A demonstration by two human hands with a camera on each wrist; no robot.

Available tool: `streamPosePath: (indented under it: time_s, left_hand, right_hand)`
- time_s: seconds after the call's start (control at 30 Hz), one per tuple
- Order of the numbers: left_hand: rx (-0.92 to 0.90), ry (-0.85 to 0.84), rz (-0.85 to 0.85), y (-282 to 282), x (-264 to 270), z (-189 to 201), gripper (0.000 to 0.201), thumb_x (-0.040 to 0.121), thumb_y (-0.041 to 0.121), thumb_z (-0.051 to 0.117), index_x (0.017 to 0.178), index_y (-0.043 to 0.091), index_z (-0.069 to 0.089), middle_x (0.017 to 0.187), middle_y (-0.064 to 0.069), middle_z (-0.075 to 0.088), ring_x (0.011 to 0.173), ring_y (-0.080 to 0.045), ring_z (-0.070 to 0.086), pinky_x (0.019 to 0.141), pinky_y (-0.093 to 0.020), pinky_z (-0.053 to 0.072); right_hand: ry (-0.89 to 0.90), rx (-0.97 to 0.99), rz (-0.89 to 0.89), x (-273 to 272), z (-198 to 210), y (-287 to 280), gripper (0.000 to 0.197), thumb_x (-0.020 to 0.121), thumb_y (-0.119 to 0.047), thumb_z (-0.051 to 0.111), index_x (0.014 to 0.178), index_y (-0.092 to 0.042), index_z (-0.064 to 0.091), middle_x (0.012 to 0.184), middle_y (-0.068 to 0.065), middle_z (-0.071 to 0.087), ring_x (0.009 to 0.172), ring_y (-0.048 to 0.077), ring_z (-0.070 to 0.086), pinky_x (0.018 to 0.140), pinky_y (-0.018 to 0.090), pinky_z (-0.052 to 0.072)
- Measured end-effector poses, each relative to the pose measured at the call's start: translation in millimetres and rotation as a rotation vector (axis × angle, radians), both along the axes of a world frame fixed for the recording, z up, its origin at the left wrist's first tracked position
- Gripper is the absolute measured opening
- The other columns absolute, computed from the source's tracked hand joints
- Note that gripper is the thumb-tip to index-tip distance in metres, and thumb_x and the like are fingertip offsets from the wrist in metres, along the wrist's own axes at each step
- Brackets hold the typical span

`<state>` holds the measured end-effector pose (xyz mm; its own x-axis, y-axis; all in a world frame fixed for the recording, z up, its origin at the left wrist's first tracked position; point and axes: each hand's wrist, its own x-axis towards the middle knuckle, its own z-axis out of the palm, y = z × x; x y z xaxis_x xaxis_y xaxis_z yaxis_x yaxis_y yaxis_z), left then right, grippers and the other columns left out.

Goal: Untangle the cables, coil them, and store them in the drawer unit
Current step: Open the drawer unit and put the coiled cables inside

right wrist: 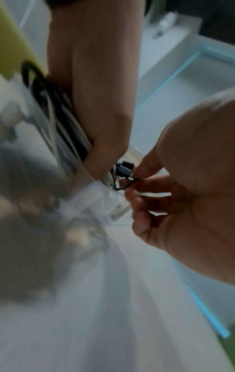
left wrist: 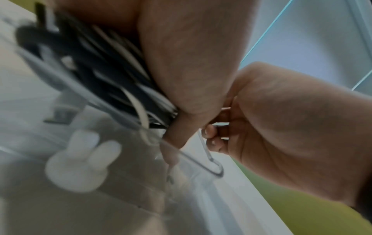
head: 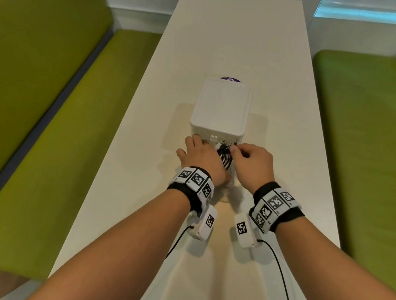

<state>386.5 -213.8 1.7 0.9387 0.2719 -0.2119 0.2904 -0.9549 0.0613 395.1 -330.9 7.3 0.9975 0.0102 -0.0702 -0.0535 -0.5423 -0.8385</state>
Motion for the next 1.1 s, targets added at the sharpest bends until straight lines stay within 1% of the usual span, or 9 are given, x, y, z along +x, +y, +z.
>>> streamPosePath:
  time_s: [0.13,0.27,0.43,0.6,0.7,0.83,0.93,1.03,1.1]
  left_hand:
    - [-0.021,0.033,-0.017,2,0,3,0.074,0.069,0.056,0.069,0.125,0.009,0.052,0.127,-0.010,0.036,0.118,-0.029,0.032,0.092,-0.043,0.032]
    - [-0.041,-0.014,-0.077,5,-2,2,0.073,0.073,0.058,0.070,0.126,0.010,0.054,0.128,-0.011,0.044,0.119,-0.030,0.038,0.096,-0.040,0.037]
    - [-0.173,-0.066,-0.200,18,-13,-1,0.081,0.077,0.065,0.064,0.135,0.011,0.049,0.134,-0.011,0.044,0.127,-0.031,0.037,0.105,-0.043,0.034]
    - [-0.365,-0.047,-0.151,25,-16,5,0.058,0.093,0.048,0.027,0.125,0.010,0.056,0.124,-0.013,0.047,0.122,-0.033,0.038,0.101,-0.044,0.030]
    - [-0.357,-0.134,-0.123,25,-20,1,0.041,0.103,0.030,0.027,0.115,0.009,0.061,0.117,-0.013,0.050,0.115,-0.032,0.042,0.098,-0.044,0.034]
    - [-0.373,-0.171,-0.096,25,-16,1,0.032,0.102,0.020,0.038,0.112,0.012,0.067,0.114,-0.013,0.050,0.111,-0.032,0.044,0.096,-0.043,0.037]
    - [-0.466,-0.228,-0.051,29,-13,-7,0.029,0.099,0.021,0.045,0.105,0.015,0.073,0.100,-0.006,0.050,0.098,-0.030,0.052,0.084,-0.039,0.045]
    - [-0.550,-0.284,0.104,30,-11,-9,0.024,0.095,0.025,0.056,0.108,0.014,0.073,0.090,0.005,0.051,0.090,-0.020,0.060,0.065,-0.018,0.037]
    - [-0.610,-0.333,0.159,33,-11,-4,0.020,0.091,0.025,0.065,0.105,0.018,0.076,0.093,0.005,0.064,0.089,-0.017,0.064,0.069,-0.018,0.043]
  right_hand:
    - [0.073,-0.211,0.144,13,4,-3,0.026,0.099,-0.024,0.057,0.095,-0.012,0.080,0.090,0.004,0.075,0.082,0.019,0.063,0.075,0.024,0.045]
    - [0.082,-0.368,0.096,23,5,5,0.024,0.091,-0.022,0.067,0.077,-0.007,0.079,0.068,0.008,0.068,0.068,0.024,0.063,0.052,0.022,0.038]
    - [-0.004,-0.319,-0.003,15,-1,10,0.014,0.088,-0.014,0.067,0.090,-0.014,0.080,0.093,0.004,0.077,0.089,0.024,0.069,0.078,0.027,0.052]
    - [-0.035,-0.217,0.022,11,-5,9,0.013,0.087,-0.011,0.068,0.089,-0.012,0.080,0.091,0.002,0.071,0.086,0.019,0.065,0.075,0.022,0.043]
    - [-0.072,-0.154,0.009,4,-4,3,0.014,0.090,-0.013,0.066,0.093,-0.014,0.080,0.092,0.000,0.073,0.080,0.011,0.063,0.078,0.017,0.045]
    - [-0.223,0.044,0.043,-8,-3,2,0.017,0.085,-0.010,0.075,0.099,-0.019,0.078,0.089,-0.010,0.069,0.078,-0.004,0.064,0.076,0.004,0.048]
    - [-0.285,0.046,0.129,-9,-6,2,0.017,0.085,-0.012,0.077,0.101,-0.017,0.080,0.094,-0.007,0.070,0.084,0.000,0.067,0.084,0.014,0.054]
    - [-0.293,0.025,0.161,-4,-9,0,0.013,0.089,-0.018,0.076,0.100,-0.016,0.081,0.094,-0.005,0.073,0.085,0.008,0.069,0.085,0.028,0.058]
    - [-0.312,-0.058,0.190,-2,-9,2,0.013,0.091,-0.023,0.073,0.099,-0.016,0.081,0.091,-0.003,0.074,0.084,0.014,0.068,0.084,0.037,0.058]
